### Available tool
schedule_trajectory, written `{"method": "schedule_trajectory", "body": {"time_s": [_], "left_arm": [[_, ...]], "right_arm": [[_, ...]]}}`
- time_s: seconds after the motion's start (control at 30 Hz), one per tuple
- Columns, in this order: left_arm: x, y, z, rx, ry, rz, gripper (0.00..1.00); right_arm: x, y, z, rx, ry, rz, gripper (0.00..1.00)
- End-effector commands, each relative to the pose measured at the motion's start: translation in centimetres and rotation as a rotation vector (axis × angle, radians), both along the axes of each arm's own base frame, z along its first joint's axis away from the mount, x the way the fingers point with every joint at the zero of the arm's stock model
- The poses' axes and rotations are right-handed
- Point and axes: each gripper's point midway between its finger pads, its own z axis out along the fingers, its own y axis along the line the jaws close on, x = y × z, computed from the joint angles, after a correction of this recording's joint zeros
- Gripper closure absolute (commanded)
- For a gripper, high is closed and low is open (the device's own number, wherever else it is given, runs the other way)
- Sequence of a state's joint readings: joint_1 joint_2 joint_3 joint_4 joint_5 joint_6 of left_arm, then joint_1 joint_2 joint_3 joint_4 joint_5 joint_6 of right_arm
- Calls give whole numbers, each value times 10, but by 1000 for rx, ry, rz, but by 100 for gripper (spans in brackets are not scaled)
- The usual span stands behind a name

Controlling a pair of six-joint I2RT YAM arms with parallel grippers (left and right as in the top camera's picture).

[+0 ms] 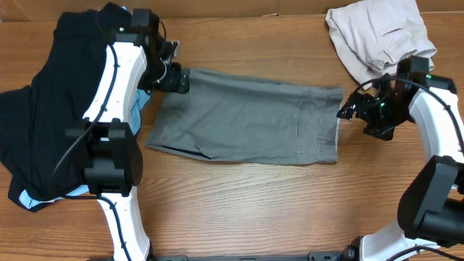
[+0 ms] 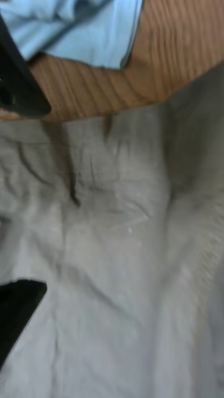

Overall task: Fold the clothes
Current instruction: 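Grasp the folded shorts' right end with the right gripper and pull right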

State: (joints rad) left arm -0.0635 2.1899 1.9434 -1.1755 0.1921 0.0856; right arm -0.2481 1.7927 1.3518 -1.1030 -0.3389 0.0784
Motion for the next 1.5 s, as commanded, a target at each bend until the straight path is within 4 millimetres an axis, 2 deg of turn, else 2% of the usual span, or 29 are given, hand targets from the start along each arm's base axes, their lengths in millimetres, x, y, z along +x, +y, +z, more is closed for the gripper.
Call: {"method": "schedule_trajectory", "body": {"time_s": [0.0,0.07,0.17,0.3,0.53,0.73,0.9,1.1,1.3,1.47], "left_arm": [[-7,-2,-22,-21,29,-13,32],[-7,-4,-30,-34,26,-15,58],[-7,-5,-38,-38,21,-16,78],[-8,-4,-43,-36,25,-16,90],[-10,9,-51,17,34,4,95],[-24,18,-74,49,74,23,96],[-35,19,-91,48,99,48,96],[-37,21,-100,46,100,70,96],[-35,21,-100,45,92,77,96],[-31,21,-100,40,82,105,96]], "right_arm": [[-2,6,-11,33,-16,1,9],[-2,9,-18,49,-29,2,9],[-2,14,-30,72,-51,6,10],[-8,16,-48,73,-57,6,9],[-7,16,-62,65,-93,7,3],[-3,22,-59,101,-122,16,3],[0,28,-57,132,-126,4,6],[3,35,-61,129,-114,-21,14],[4,28,-71,35,-70,-98,18],[4,20,-80,-139,-49,-124,20]]}}
